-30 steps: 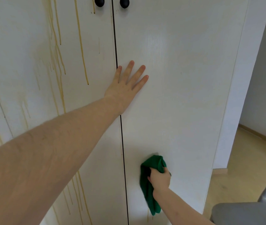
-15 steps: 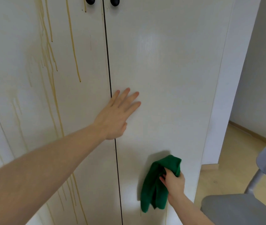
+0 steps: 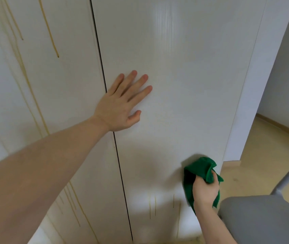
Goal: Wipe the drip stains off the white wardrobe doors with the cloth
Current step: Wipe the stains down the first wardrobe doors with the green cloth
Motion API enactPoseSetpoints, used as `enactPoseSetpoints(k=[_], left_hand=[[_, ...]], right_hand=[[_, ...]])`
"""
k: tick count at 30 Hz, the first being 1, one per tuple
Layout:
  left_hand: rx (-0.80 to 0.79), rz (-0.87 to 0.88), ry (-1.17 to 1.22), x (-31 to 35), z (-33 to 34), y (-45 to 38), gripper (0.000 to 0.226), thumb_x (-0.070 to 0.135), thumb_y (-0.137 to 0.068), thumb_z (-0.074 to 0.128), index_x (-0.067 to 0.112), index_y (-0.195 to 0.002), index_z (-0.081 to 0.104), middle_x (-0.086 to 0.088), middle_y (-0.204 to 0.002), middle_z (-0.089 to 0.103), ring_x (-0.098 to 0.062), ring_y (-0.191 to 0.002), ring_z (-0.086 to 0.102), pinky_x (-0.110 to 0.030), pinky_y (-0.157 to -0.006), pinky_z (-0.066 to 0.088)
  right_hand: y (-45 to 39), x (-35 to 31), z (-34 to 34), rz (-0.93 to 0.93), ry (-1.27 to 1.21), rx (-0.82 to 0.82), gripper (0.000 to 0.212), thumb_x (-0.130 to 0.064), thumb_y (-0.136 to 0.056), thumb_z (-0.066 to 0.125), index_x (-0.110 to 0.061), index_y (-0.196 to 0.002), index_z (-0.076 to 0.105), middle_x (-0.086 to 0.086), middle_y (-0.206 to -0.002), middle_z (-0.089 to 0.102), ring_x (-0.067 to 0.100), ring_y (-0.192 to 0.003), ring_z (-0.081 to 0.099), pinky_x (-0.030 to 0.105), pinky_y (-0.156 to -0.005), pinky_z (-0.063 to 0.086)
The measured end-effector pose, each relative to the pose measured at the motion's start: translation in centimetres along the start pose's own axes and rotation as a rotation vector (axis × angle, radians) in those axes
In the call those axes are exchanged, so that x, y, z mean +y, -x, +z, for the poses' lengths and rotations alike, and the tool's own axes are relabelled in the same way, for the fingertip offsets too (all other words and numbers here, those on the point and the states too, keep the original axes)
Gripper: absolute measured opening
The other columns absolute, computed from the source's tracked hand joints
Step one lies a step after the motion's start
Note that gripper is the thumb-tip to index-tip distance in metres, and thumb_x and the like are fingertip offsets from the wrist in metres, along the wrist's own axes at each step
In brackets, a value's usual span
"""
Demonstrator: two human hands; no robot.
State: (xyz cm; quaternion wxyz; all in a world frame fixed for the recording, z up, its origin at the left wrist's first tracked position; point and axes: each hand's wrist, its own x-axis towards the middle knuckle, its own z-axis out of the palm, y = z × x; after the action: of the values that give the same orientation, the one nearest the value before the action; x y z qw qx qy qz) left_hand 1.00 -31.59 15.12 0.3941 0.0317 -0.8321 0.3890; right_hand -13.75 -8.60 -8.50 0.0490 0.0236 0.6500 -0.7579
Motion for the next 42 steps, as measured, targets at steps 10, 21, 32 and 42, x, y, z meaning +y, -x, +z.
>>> enactPoseSetpoints(k=[10, 21, 32, 42], left_hand=[[0.036, -0.010, -0.072, 0.4, 1.2, -0.1, 0.073, 0.040, -0.091, 0.050, 0.014, -0.157, 0.033, -0.016, -0.163, 0.027, -0.044, -0.150, 0.022, -0.060, -0.122, 0.017], [0.014, -0.015, -0.133, 0.6, 1.3, 0.1, 0.074, 0.040, -0.092, 0.049, 0.013, -0.158, 0.030, -0.018, -0.163, 0.026, -0.046, -0.150, 0.022, -0.062, -0.121, 0.017], [-0.026, -0.017, -0.163, 0.6, 1.3, 0.1, 0.076, 0.044, -0.094, 0.044, 0.015, -0.161, 0.020, -0.018, -0.165, 0.019, -0.046, -0.151, 0.016, -0.060, -0.123, 0.012], [-0.022, -0.017, -0.153, 0.8, 1.0, 0.2, 0.076, 0.042, -0.093, 0.044, 0.015, -0.161, 0.022, -0.018, -0.165, 0.020, -0.046, -0.151, 0.017, -0.060, -0.123, 0.013]], right_hand=[[1.1, 5.6, 4.2, -0.061, -0.021, 0.083, 0.034, -0.020, -0.092, 0.069, -0.032, -0.120, 0.056, -0.002, -0.118, 0.062, 0.024, -0.112, 0.060, 0.053, -0.106, 0.048], [10.6, 7.9, 10.8, 0.020, -0.105, -0.186, 0.038, 0.002, -0.090, 0.068, -0.017, -0.121, 0.057, 0.004, -0.116, 0.066, 0.020, -0.107, 0.063, 0.046, -0.107, 0.050], [12.9, 8.4, 11.3, -0.176, 0.075, -0.712, 0.039, -0.004, -0.090, 0.070, -0.035, -0.112, 0.063, -0.010, -0.109, 0.066, 0.004, -0.102, 0.063, 0.025, -0.092, 0.056], [4.1, 6.8, 4.2, -0.105, -0.014, -0.227, 0.026, -0.017, -0.094, 0.062, -0.035, -0.112, 0.061, 0.000, -0.112, 0.065, 0.018, -0.103, 0.064, 0.045, -0.095, 0.057]])
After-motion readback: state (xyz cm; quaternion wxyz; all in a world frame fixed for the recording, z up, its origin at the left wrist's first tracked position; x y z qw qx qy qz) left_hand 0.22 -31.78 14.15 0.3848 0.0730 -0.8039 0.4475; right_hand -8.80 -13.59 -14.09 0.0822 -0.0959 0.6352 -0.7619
